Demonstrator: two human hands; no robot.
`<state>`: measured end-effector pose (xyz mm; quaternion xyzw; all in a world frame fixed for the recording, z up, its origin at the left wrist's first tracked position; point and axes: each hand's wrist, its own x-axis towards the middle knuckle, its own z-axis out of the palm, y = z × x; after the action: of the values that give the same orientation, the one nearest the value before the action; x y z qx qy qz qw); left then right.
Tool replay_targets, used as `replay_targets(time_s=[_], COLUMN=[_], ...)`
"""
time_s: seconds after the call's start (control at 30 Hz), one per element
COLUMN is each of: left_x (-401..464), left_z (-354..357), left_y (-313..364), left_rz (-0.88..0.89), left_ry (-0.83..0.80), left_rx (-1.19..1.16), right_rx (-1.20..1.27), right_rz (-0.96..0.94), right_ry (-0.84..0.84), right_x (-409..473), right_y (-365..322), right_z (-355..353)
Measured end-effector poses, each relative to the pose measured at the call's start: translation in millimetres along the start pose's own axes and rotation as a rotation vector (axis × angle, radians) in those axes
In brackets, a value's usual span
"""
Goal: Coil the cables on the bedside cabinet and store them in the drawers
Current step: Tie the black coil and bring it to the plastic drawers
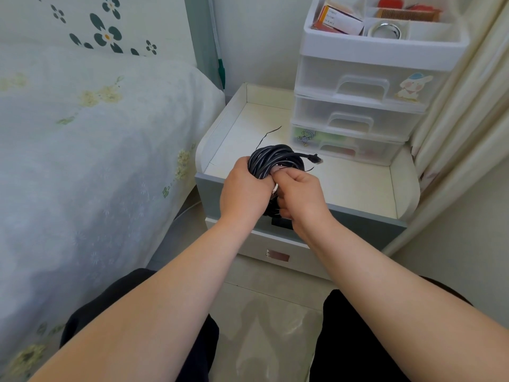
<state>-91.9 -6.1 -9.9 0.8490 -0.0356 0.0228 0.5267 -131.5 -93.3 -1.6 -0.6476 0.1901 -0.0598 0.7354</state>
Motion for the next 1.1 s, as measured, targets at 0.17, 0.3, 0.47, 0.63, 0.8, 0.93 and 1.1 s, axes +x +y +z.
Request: replay_targets(time_s=[0.17,0.3,0.47,0.63,0.8,0.93,1.1], left_x=[-1,-2,3,5,1,0,-1], left_z=[-4,-8,-14,-22,-29,-36,-45], left_y=[0,0,-6,-12,-19,-24,-31], left_rz=[0.028,0.068,0.053,0.103,0.220,0.326,0.486], left_ry=[-0.006,-0.008,-0.083,-0.170,-0.226,-0.238,-0.285], left_rx=[0.047,0.147,0.290,0.464,0.654,0.744,0.822], right_rx=[-0.087,-0.194,-0.406,-0.797,-0.936,-0.987,-1.070], right_rz=[-0.071,-0.194,-0.336,-0.535,-0.661,-0.681,-0.546], right_ry=[0.043,0.124,0.102,-0.093,-0.203,-0.268,-0.330], right_x=[0,-2,-4,6,12,13,12], right_y=[3,7,0,-12,-13,-11,-8], right_z=[1,3,-6,-27,-37,-36,-34])
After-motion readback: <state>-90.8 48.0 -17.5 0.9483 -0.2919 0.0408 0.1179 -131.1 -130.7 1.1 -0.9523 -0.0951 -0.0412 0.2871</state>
